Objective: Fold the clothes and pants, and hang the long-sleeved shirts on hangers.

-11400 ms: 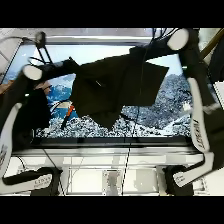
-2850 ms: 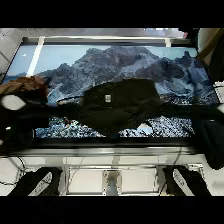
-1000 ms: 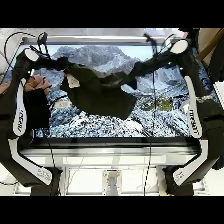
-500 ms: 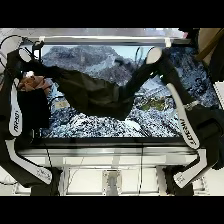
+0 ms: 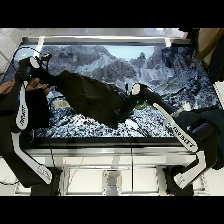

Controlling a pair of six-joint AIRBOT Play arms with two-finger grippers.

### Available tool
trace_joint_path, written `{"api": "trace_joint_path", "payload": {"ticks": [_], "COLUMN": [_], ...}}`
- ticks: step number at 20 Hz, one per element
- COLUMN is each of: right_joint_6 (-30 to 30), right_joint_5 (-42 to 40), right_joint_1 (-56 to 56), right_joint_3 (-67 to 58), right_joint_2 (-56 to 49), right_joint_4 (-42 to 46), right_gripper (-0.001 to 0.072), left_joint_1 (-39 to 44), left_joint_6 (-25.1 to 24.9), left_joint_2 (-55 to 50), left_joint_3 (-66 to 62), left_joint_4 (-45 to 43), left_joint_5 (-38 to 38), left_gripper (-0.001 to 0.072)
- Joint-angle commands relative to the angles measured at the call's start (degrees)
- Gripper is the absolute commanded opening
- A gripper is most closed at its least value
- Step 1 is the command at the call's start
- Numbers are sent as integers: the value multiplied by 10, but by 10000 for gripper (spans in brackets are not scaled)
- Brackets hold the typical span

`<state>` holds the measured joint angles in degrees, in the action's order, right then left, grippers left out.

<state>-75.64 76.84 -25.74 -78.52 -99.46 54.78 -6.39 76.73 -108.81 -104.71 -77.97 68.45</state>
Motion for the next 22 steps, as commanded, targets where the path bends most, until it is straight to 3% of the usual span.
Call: {"api": "trace_joint_path", "payload": {"ticks": [1, 4, 6, 9, 12, 13, 14, 15, 16, 18, 22], "right_joint_6": [-5, -28, -48, -91, -172, -159, -106, -48, -10, 31, 59], "right_joint_5": [35, 101, 87, -59, -216, -240, -245, -240, -238, -236, -284], "right_joint_1": [3, 25, 62, 146, 219, 242, 265, 281, 287, 280, 231], "right_joint_3": [-39, -78, -73, 13, 227, 293, 351, 390, 416, 421, 410], "right_joint_2": [30, 116, 191, 319, 401, 397, 381, 357, 328, 268, 174], "right_joint_4": [6, 91, 143, 129, 28, -52, -158, -246, -316, -370, -386], "right_gripper": [391, 386, 387, 404, 552, 553, 555, 607, 711, 712, 712], "left_joint_1": [-2, -5, -5, -5, -5, -4, -4, -4, -4, -4, -4], "left_joint_6": [11, 11, 11, 10, 11, 10, 11, 11, 11, 11, 11], "left_joint_2": [18, 83, 126, 177, 204, 206, 205, 204, 204, 204, 204], "left_joint_3": [-2, -2, -2, -2, -2, -2, -1, -1, -1, -1, -1], "left_joint_4": [0, 0, 0, 0, 0, 2, 4, 5, 5, 5, 5], "left_joint_5": [0, 0, 0, 0, 0, 0, 0, 0, 0, 0, 13], "left_gripper": [697, 697, 697, 697, 696, 696, 696, 696, 696, 696, 696]}}
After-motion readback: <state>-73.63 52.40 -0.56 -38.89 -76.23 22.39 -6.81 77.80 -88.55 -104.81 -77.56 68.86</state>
